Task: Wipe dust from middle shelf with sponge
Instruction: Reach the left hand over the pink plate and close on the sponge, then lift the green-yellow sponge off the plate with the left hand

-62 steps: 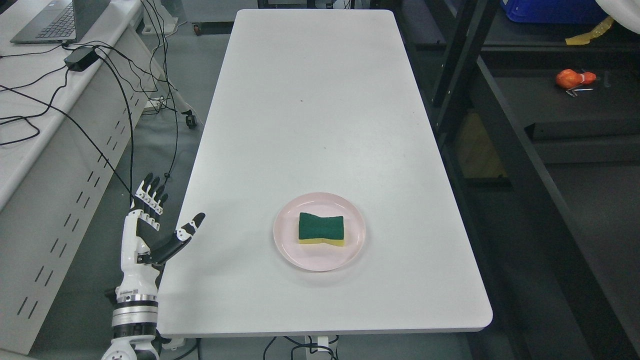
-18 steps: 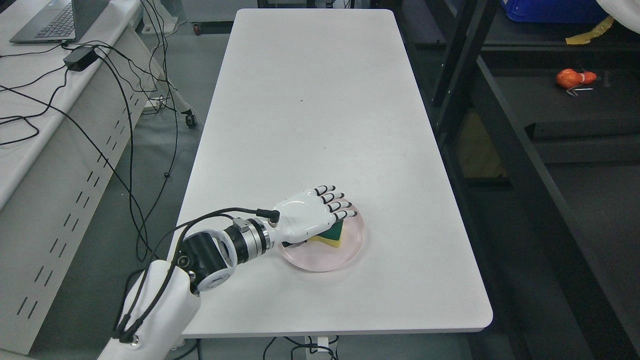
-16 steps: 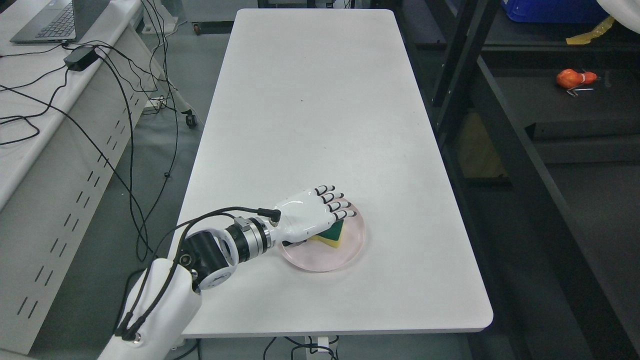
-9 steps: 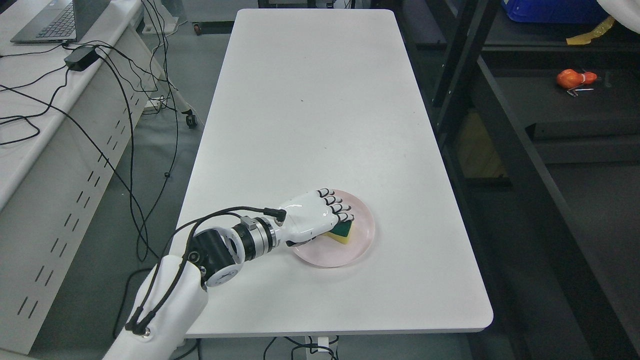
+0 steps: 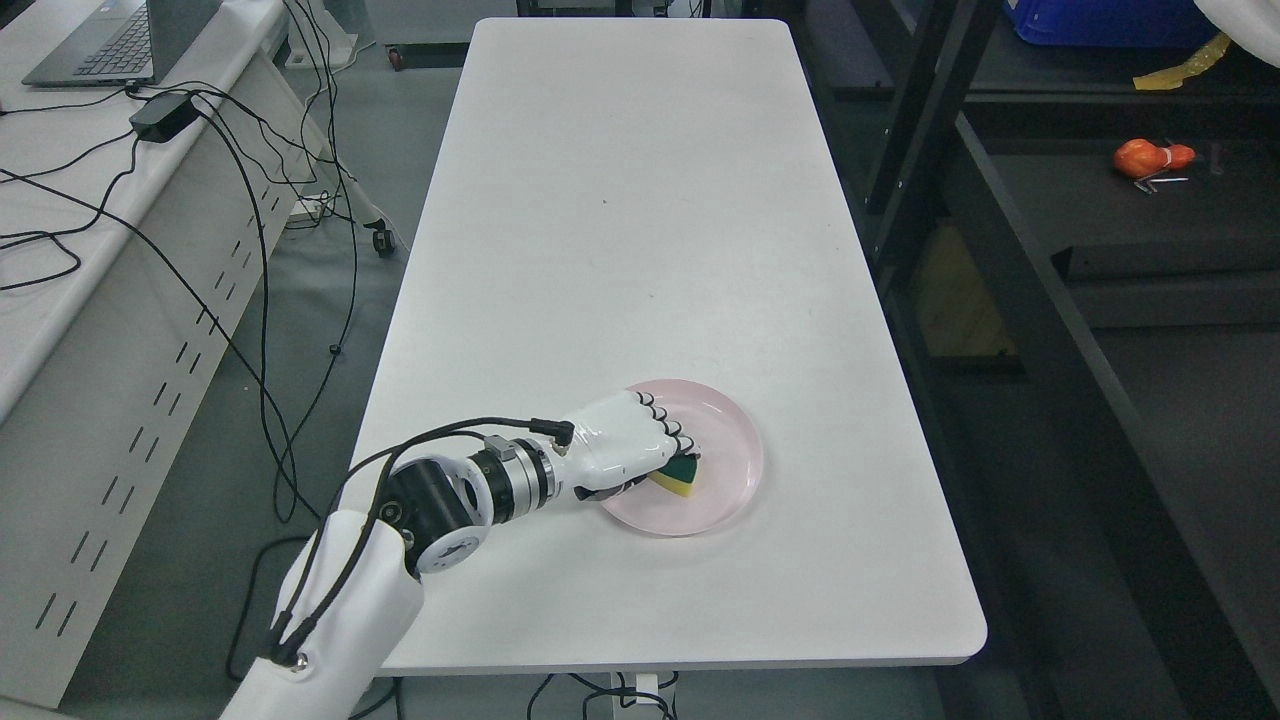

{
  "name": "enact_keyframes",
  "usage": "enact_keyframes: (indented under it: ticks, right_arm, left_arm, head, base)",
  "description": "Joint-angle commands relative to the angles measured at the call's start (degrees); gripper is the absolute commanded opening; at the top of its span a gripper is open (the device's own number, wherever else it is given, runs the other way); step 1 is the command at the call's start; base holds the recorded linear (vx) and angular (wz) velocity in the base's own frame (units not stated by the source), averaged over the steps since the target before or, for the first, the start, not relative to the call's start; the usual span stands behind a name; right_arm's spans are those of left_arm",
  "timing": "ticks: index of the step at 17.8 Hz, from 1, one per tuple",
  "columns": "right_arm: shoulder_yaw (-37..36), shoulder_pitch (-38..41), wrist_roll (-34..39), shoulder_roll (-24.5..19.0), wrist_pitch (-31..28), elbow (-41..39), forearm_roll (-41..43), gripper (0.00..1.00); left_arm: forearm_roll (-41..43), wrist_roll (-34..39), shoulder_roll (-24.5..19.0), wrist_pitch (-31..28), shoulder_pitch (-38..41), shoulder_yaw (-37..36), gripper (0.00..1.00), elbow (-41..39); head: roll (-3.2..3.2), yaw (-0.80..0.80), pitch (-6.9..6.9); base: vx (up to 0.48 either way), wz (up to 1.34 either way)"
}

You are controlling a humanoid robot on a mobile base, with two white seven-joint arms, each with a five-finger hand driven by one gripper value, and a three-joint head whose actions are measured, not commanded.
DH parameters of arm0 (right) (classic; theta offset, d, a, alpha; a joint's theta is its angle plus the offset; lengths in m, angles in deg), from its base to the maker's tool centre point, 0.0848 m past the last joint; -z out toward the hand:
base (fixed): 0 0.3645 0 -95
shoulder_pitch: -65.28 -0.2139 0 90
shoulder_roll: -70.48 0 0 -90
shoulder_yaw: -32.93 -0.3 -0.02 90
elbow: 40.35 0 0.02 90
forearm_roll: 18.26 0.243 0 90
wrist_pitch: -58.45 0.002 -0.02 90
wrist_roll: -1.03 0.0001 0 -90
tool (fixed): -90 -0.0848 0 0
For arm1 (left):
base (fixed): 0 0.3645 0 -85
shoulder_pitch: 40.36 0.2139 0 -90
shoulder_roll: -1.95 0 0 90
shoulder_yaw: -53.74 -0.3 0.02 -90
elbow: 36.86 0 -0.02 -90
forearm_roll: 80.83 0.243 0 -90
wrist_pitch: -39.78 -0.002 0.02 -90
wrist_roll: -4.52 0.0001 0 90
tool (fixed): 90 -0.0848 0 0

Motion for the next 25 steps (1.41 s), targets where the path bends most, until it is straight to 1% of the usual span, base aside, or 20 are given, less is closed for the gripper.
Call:
enact_keyframes:
  ticks: [1,4,5,6,7,8,9,11,12,13,14,16,17,19,22,25]
  right_arm:
    - [0.0,0.0,0.0,1.0,0.0,-1.0,0.0,1.0]
    - [0.0,0.0,0.0,1.0,0.0,-1.0,0.0,1.0]
    - [0.0,0.0,0.0,1.0,0.0,-1.0,0.0,1.0]
    - [0.0,0.0,0.0,1.0,0.0,-1.0,0.0,1.0]
    - [0.1,0.0,0.0,1.0,0.0,-1.0,0.0,1.0]
    - [0.0,0.0,0.0,1.0,0.0,-1.0,0.0,1.0]
    - [0.0,0.0,0.0,1.0,0.0,-1.0,0.0,1.0]
    - [0.0,0.0,0.0,1.0,0.0,-1.0,0.0,1.0]
    - [0.0,0.0,0.0,1.0,0.0,-1.0,0.0,1.0]
    - [0.0,0.0,0.0,1.0,0.0,-1.0,0.0,1.0]
    - [0.0,0.0,0.0,1.0,0.0,-1.0,0.0,1.0]
    - [0.0,0.0,0.0,1.0,0.0,-1.0,0.0,1.0]
    - [0.0,0.0,0.0,1.0,0.0,-1.0,0.0,1.0]
    - [0.0,0.0,0.0,1.0,0.0,-1.0,0.0,1.0]
    - [0.0,0.0,0.0,1.0,0.0,-1.0,0.0,1.0]
    - [0.0,0.0,0.0,1.0,0.0,-1.0,0.0,1.0]
  left_arm:
    - [-11.4,0.1,1.9,3.5,1.8,8.8,0.24,1.1]
    - [-18.3,0.1,1.8,5.5,3.8,12.9,0.1,1.0]
    - [-21.2,0.1,1.8,6.0,4.0,14.4,0.07,0.9]
    - [-24.2,0.1,1.9,6.1,4.1,15.7,0.06,0.8]
    - [-28.8,0.3,2.0,6.1,4.1,17.0,0.03,0.6]
    - [-36.3,0.8,3.7,5.9,4.1,18.5,0.03,0.6]
    - [-42.0,1.0,6.1,5.8,4.0,19.7,0.03,0.6]
    - [-51.1,2.0,6.9,5.5,4.4,24.3,0.0,0.6]
    - [-53.6,4.1,6.9,5.5,4.5,24.9,0.0,0.7]
    - [-58.3,8.9,6.9,5.5,5.0,24.9,0.0,0.9]
    - [-62.2,12.2,6.9,4.9,6.1,24.5,0.01,0.9]
    - [-72.3,19.3,6.9,2.2,8.5,22.0,0.02,0.6]
    - [-73.7,22.7,6.9,-0.1,10.0,21.7,0.01,0.3]
    - [-74.8,26.3,6.9,-3.6,13.3,21.7,0.01,-1.0]
    - [-76.3,27.4,6.9,-4.1,18.0,21.6,0.01,-5.5]
    - [-77.2,27.4,6.9,-4.1,19.6,21.9,0.0,-7.7]
  head:
    - [0.0,0.0,0.0]
    - [0.0,0.0,0.0]
    - [0.0,0.0,0.0]
    - [0.0,0.0,0.0]
    - [0.0,0.0,0.0]
    - [0.0,0.0,0.0]
    - [0.0,0.0,0.0]
    - [0.0,0.0,0.0]
    - [0.0,0.0,0.0]
    - [0.0,0.0,0.0]
    - [0.0,0.0,0.0]
    - [0.0,0.0,0.0]
    - [0.0,0.0,0.0]
    - [0.0,0.0,0.0]
    - [0.0,0.0,0.0]
    - [0.0,0.0,0.0]
  base:
    - [0.0,0.0]
    - [0.0,0.0]
    - [0.0,0.0]
    - [0.0,0.0]
    - [0.0,0.0]
    - [0.0,0.0]
    - [0.0,0.0]
    - [0.0,0.0]
    - [0.0,0.0]
    - [0.0,0.0]
    - [0.0,0.0]
    - [0.0,0.0]
    - [0.0,0.0]
    - [0.0,0.0]
    - [-0.008,-0.02]
    - [-0.066,-0.21]
